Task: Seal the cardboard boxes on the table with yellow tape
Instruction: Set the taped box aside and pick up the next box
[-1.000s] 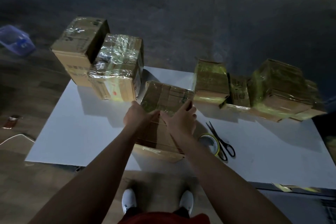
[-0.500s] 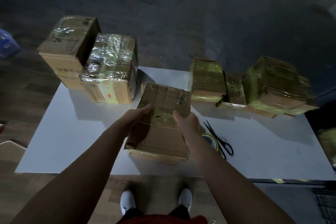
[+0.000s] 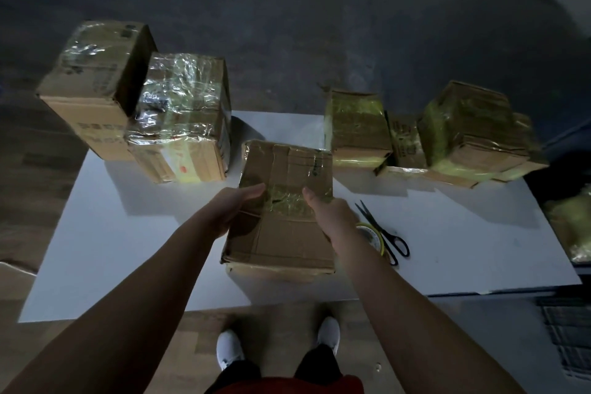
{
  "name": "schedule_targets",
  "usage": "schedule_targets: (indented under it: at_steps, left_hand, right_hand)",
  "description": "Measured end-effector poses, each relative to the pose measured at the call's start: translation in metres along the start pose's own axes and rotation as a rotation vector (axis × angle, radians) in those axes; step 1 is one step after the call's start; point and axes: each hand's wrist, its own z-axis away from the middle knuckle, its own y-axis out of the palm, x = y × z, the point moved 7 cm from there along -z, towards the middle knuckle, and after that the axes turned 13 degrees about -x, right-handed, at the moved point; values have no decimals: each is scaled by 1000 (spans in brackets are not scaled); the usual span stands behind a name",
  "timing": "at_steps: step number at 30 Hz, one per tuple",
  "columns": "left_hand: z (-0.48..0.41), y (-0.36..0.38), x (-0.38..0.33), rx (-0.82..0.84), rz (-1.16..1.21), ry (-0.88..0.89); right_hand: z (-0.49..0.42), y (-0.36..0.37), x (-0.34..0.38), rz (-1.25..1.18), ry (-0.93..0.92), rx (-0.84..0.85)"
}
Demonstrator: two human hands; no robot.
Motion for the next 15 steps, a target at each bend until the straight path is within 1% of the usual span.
schedule_targets:
  at_steps: [1,2,4,5,6,9,15]
  left_hand:
    - [-1,-3,0,-88,-64,62]
    - [-1,-7,-2,-208,-198,165]
    - [9,-11,-13,-474,-543,412]
    - [17,-10,-18,-567,-655,498]
    - [23,-8,-20,-607,-712,532]
    - [25,-3,-21,-581,-765,506]
    - [19,-3,-20,-567,-679,500]
  right_hand:
    - [4,-2,2,15,-31,-39]
    - [7,-2,5,26,-53,-77]
    - [8,-1,8,94,-79,-140]
    - [7,0,9,143,-88,-164]
    - [9,1,11,182,-100,-192]
    - [15,5,18,240,-125,-262]
    - [20,11,19,302,-123,-230]
